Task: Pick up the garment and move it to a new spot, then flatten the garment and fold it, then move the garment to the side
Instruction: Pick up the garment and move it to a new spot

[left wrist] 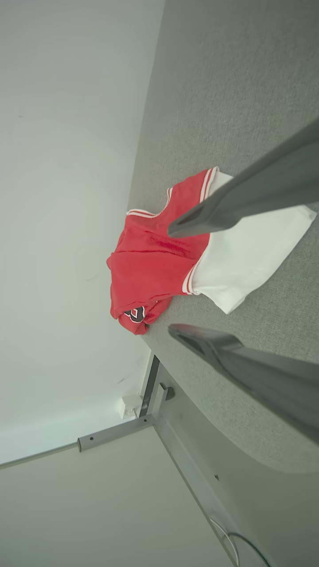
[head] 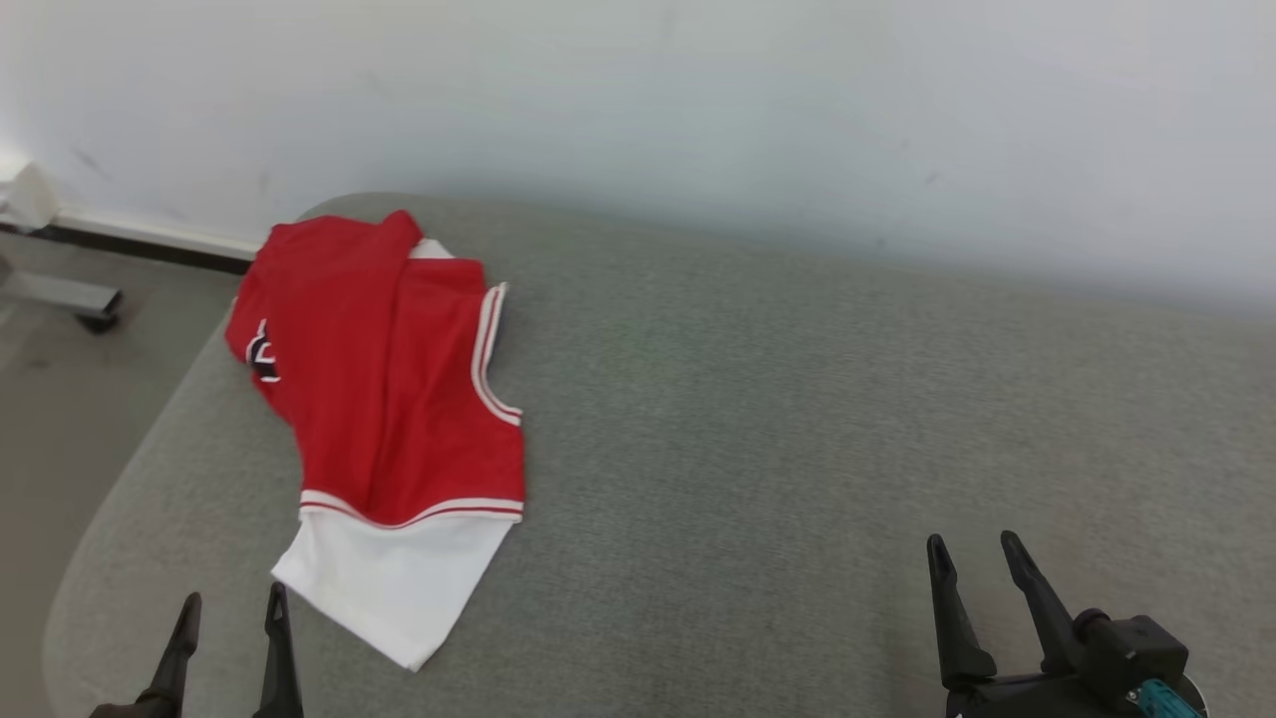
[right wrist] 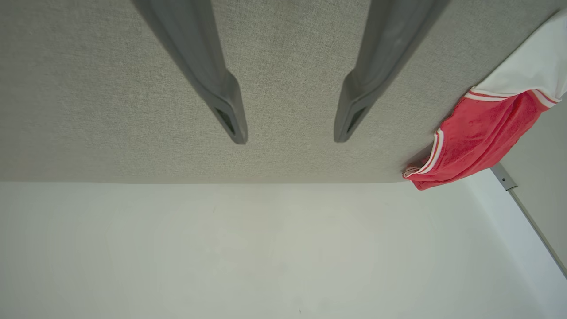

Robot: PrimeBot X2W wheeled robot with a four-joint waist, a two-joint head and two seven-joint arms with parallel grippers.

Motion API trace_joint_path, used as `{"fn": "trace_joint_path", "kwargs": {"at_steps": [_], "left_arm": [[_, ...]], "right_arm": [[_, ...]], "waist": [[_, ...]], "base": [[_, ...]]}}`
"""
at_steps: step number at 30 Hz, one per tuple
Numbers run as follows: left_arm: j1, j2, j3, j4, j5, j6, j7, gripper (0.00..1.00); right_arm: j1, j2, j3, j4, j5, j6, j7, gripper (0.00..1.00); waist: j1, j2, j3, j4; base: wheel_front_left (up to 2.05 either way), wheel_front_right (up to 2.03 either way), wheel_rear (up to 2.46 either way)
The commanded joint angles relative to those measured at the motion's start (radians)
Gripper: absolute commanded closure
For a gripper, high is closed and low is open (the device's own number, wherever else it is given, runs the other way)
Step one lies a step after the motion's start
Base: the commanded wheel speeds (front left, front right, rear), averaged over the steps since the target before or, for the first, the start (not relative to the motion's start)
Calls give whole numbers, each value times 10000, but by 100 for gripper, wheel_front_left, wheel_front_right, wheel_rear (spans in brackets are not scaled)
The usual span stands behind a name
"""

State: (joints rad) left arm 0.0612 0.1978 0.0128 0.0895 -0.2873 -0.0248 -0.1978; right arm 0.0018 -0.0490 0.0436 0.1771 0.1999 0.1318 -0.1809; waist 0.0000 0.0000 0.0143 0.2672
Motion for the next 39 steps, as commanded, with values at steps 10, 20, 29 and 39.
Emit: {"fn": "trace_joint_path", "kwargs": {"at_steps": [10, 20, 29, 39], "left_arm": [[-30, -47, 16, 217, 77, 225, -243, 0], [171, 106, 189, 327, -24, 408, -336, 0], [-244, 449, 361, 456, -206, 276, -268, 0], [-2656, 1417, 636, 624, -601, -209, 237, 0]], "right_arm": [[-196, -25, 250, 156, -79, -21, -36, 0], [-128, -24, 458, 276, -31, -21, -63, 0], [-418, -25, 572, 234, -191, -21, -150, 0], [-825, -27, 87, -194, -734, -21, 31, 0]], "waist": [[0, 0, 163, 1535], [0, 0, -13, 2061], [0, 0, 275, 1618], [0, 0, 1465, 284]], "base": [[0, 0, 0], [0, 0, 0], [0, 0, 0], [0, 0, 0]]}}
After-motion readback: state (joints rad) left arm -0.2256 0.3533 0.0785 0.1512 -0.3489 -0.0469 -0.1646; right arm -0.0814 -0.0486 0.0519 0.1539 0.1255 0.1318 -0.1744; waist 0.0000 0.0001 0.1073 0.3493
